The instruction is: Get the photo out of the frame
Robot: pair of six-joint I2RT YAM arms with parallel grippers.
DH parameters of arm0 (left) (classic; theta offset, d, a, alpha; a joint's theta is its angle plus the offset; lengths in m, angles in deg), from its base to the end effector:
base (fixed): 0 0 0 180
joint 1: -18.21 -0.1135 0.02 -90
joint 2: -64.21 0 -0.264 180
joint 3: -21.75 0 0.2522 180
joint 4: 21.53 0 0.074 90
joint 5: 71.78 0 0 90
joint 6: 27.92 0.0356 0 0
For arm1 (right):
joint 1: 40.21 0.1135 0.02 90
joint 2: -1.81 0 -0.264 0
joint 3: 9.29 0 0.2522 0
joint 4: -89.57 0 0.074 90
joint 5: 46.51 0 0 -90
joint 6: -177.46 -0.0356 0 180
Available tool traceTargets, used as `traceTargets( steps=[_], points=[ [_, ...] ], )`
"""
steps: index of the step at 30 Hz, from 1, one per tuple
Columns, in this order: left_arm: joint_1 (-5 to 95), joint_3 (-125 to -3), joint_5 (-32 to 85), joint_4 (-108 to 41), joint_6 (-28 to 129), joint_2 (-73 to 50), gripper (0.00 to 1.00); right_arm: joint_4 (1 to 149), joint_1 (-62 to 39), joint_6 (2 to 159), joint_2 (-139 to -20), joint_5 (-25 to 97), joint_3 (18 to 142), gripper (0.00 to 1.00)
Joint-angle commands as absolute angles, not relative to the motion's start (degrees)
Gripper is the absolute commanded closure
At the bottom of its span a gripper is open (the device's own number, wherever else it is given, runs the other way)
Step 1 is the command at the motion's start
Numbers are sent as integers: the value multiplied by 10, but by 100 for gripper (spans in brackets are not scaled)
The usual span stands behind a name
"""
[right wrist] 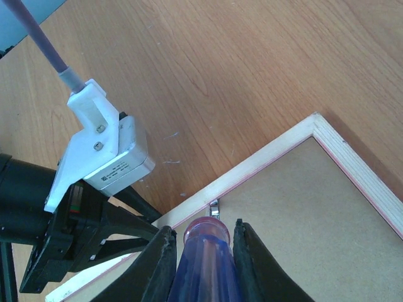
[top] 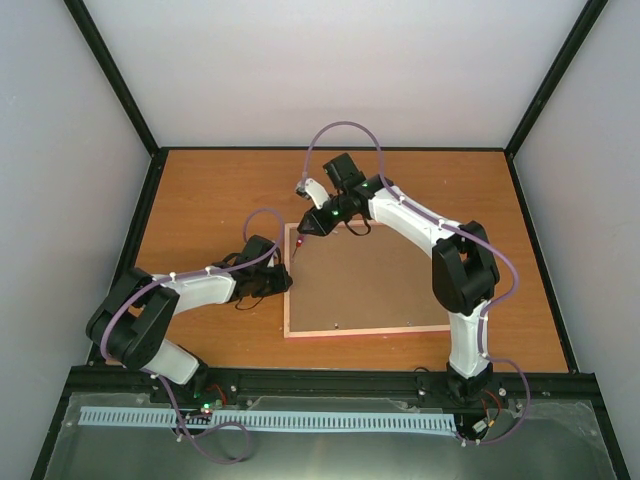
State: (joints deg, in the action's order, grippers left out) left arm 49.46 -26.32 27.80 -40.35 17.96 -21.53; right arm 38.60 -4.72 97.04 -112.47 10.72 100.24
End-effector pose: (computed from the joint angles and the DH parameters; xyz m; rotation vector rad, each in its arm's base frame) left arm 0.2194 -0.1401 0.1317 -0.2348 2.6893 -0.6756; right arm 0.3458 0.2702 0.2474 -1.1872 2.2597 0.9042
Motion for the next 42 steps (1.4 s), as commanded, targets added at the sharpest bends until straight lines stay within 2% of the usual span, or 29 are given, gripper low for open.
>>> traceTargets(
  steps=[1, 9, 17, 26, 30, 34, 36, 37, 40, 42],
  points=[
    [496, -250, 271, -416, 168, -220, 99, 383, -43, 966, -1138, 180, 1015, 97],
    [496, -249, 269, -416, 168, -223, 99, 361, -42, 966, -1130, 204, 1016, 97],
    [495, -247, 267, -416, 166, -224, 99, 350, -41, 952, -1094, 283, 1005, 97],
    [496, -267, 251, -432, 187, -228, 99, 328, -44, 965, -1027, 262, 991, 97],
    [488, -298, 241, -460, 220, -229, 99, 332, -68, 999, -980, 276, 955, 97],
    [457, -333, 234, -483, 252, -228, 96, 339, -138, 1043, -948, 284, 927, 97],
    [443, -359, 232, -495, 270, -225, 90, 336, -176, 1067, -944, 280, 927, 97],
    [439, -374, 231, -509, 281, -223, 84, 335, -195, 1077, -943, 281, 928, 97],
    [436, -422, 202, -558, 311, -215, 58, 339, -251, 1104, -944, 280, 931, 97],
    [436, -447, 191, -586, 324, -203, 52, 347, -287, 1124, -947, 283, 934, 97]
  ],
)
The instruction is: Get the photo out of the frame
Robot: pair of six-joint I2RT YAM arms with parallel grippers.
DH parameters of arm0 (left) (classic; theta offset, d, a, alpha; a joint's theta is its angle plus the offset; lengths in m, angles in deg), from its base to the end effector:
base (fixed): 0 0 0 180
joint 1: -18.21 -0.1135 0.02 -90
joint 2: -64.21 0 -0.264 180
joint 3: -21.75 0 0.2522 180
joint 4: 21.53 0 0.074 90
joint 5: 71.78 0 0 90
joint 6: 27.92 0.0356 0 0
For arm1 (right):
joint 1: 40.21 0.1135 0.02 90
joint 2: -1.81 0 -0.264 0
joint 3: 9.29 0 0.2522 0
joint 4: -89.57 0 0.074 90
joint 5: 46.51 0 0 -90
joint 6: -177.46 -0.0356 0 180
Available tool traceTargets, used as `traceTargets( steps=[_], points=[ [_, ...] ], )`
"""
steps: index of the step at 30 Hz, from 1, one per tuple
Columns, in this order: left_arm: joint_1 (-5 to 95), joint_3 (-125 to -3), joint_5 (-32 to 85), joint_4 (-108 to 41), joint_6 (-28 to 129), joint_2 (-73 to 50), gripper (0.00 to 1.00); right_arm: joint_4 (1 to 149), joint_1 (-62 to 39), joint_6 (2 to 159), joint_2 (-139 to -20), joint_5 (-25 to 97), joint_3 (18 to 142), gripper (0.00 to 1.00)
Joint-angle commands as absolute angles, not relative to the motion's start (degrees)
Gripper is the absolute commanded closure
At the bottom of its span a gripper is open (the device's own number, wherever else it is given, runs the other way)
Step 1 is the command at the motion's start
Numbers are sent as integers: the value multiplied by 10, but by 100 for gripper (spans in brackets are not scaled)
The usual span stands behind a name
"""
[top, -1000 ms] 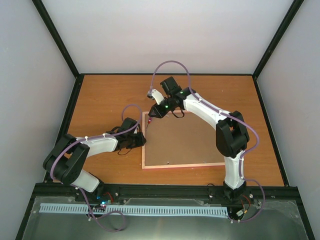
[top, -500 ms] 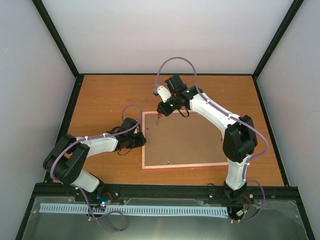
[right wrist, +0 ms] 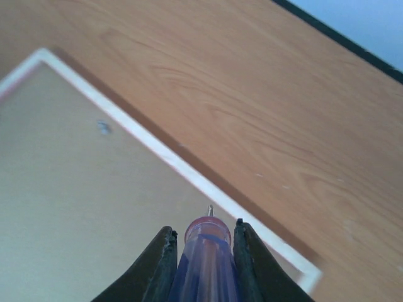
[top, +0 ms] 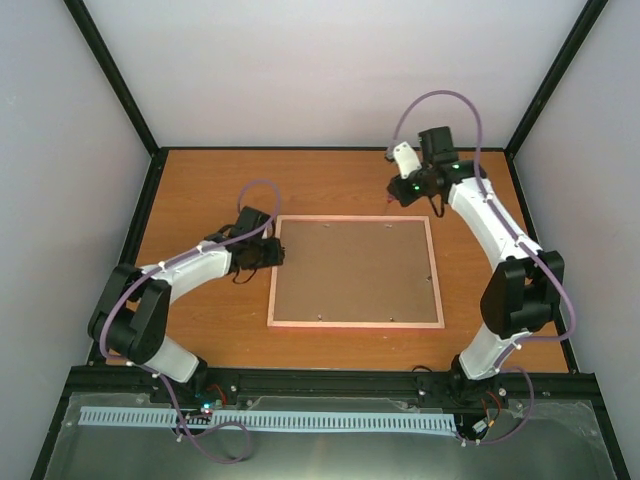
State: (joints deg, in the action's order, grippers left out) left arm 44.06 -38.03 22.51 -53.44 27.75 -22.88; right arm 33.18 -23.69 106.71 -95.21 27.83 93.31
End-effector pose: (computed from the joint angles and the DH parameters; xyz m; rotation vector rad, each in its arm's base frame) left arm 0.2569 -0.1274 0.1674 -0.1704 2.6716 -0.4562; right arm 0.3536 0.1149 0.3161 -0.8612 2.2806 0.3141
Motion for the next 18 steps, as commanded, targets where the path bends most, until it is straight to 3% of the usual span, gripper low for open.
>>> traceTargets(
  steps=[1, 6, 18],
  points=[
    [437, -456, 194, -598, 328, -194, 52, 351, -302, 1133, -952, 283, 937, 97],
    [467, -437, 272, -602, 337, -120, 56, 353, -352, 1164, -983, 277, 963, 97],
    [658, -312, 446, -638, 294, -43, 76, 361, -367, 1208, -1054, 294, 988, 97]
  ],
)
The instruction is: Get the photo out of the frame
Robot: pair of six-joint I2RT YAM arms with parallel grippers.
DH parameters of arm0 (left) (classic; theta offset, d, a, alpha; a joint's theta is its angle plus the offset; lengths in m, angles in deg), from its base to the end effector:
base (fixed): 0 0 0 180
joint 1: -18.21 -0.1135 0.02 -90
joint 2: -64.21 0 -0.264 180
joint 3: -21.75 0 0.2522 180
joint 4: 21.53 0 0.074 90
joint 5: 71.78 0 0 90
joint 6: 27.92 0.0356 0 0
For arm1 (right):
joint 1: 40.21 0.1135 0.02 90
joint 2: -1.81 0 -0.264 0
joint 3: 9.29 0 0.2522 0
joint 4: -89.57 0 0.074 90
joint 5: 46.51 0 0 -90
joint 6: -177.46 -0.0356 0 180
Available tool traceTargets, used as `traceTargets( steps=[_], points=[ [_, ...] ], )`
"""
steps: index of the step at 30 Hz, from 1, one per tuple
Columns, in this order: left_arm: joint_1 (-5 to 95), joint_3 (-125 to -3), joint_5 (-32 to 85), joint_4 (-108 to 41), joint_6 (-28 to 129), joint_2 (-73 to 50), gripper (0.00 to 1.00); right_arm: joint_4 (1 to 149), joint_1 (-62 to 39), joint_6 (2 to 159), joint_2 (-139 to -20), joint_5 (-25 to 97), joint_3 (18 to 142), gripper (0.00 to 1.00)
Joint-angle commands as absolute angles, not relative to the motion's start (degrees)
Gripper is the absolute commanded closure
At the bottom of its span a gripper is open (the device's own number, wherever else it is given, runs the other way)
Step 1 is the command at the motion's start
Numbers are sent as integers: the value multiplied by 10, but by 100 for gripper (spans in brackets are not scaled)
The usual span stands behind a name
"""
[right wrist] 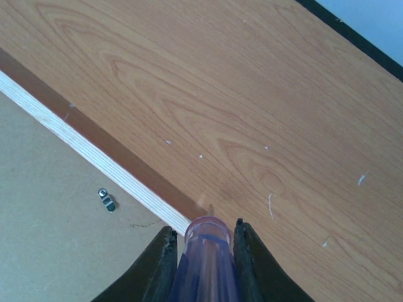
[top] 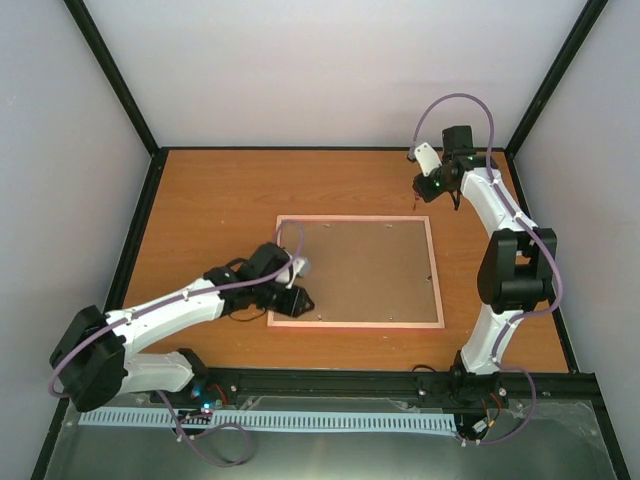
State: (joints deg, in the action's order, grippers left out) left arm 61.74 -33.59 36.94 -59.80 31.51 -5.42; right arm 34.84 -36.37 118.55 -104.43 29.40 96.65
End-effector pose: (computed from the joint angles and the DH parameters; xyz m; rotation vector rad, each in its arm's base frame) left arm 0.1647 -0.1722 0.2132 0.4495 2.6361 -0.8964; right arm 0.4067 0.0360 0.2767 -0.8402 2.3473 0.1143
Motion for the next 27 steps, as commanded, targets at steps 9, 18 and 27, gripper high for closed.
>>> traceTargets(
  steps=[9, 18, 27],
  points=[
    [701, -284, 400, -687, 221, -68, 82, 325, -367, 1237, -1062, 275, 986, 97],
    [699, -279, 339, -656, 156, -123, 75, 308, -367, 1264, -1034, 281, 939, 97],
    [622, -282, 285, -635, 163, -121, 54, 291, -367, 1281, -990, 286, 881, 97]
  ],
)
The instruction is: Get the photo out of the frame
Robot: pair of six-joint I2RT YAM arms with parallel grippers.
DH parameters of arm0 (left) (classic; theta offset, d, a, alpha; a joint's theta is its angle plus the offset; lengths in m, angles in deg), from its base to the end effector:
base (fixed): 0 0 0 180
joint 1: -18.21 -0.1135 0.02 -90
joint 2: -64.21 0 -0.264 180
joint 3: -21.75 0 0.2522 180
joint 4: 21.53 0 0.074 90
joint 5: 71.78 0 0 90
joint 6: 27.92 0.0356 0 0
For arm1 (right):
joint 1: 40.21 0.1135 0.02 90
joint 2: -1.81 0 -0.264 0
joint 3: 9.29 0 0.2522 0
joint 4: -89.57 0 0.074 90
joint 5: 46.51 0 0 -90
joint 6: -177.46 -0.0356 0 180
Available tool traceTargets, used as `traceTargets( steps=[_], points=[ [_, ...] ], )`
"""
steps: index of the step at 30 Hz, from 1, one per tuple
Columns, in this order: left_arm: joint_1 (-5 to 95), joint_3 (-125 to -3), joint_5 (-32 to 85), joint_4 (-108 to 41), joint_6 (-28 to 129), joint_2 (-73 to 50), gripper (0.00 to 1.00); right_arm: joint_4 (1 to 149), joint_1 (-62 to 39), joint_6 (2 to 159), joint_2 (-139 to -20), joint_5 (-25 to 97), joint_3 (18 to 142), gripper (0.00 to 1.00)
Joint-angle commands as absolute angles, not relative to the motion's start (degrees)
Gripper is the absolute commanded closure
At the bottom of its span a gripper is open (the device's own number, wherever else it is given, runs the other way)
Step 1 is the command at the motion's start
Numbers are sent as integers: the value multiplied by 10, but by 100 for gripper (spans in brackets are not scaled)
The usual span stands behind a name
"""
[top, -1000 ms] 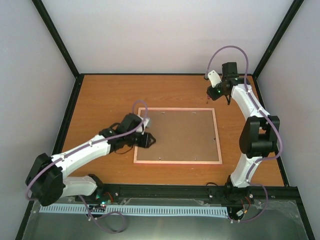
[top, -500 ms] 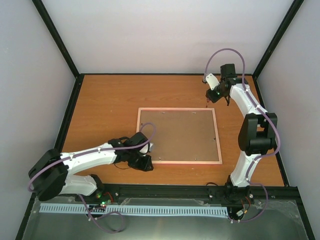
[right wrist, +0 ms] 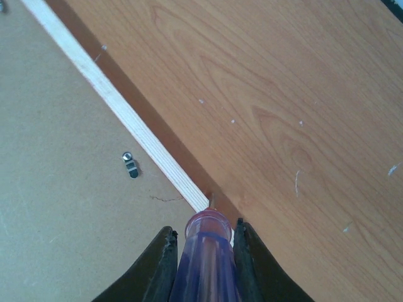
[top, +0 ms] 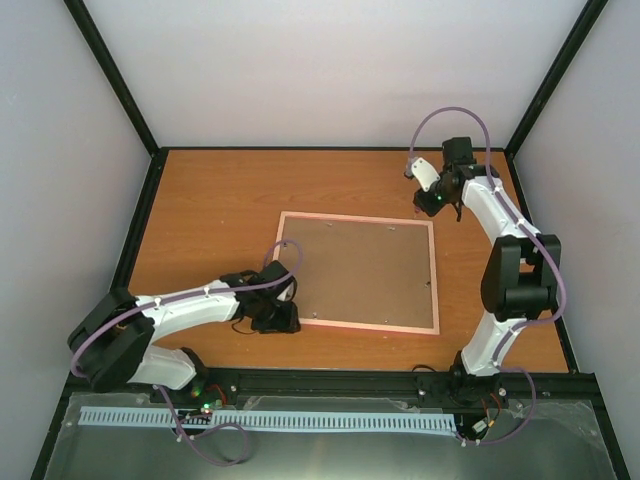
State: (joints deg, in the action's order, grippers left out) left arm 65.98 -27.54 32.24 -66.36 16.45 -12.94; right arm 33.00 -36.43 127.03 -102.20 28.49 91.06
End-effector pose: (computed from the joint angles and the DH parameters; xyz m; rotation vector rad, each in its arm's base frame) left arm 0.1392 -0.1661 0.1494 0.1142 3.0526 -0.5959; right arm 0.3880 0.0349 0.2595 -1.0318 2.3529 0.1120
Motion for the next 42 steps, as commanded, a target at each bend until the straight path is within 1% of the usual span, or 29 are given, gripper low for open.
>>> traceTargets(
  steps=[1, 5, 8, 16, 24, 29, 35, 42],
  points=[
    [610, -285, 283, -629, 169, -119, 53, 288, -367, 1282, -983, 286, 874, 97],
    [548, -297, 296, -589, 200, -134, 51, 274, -367, 1289, -956, 277, 847, 97],
    [495, -317, 311, -558, 233, -173, 50, 255, -367, 1295, -943, 265, 834, 97],
    [407, -430, 319, -529, 285, -287, 49, 214, -366, 1300, -887, 247, 780, 97],
    [386, -575, 324, -531, 310, -405, 49, 192, -364, 1304, -837, 222, 727, 97],
    [385, -641, 340, -525, 306, -462, 49, 176, -356, 1297, -810, 199, 709, 97],
    [384, -685, 360, -523, 307, -496, 50, 158, -337, 1291, -780, 177, 693, 97],
    [385, -684, 395, -495, 307, -501, 50, 137, -328, 1291, -770, 140, 695, 97]
  ],
)
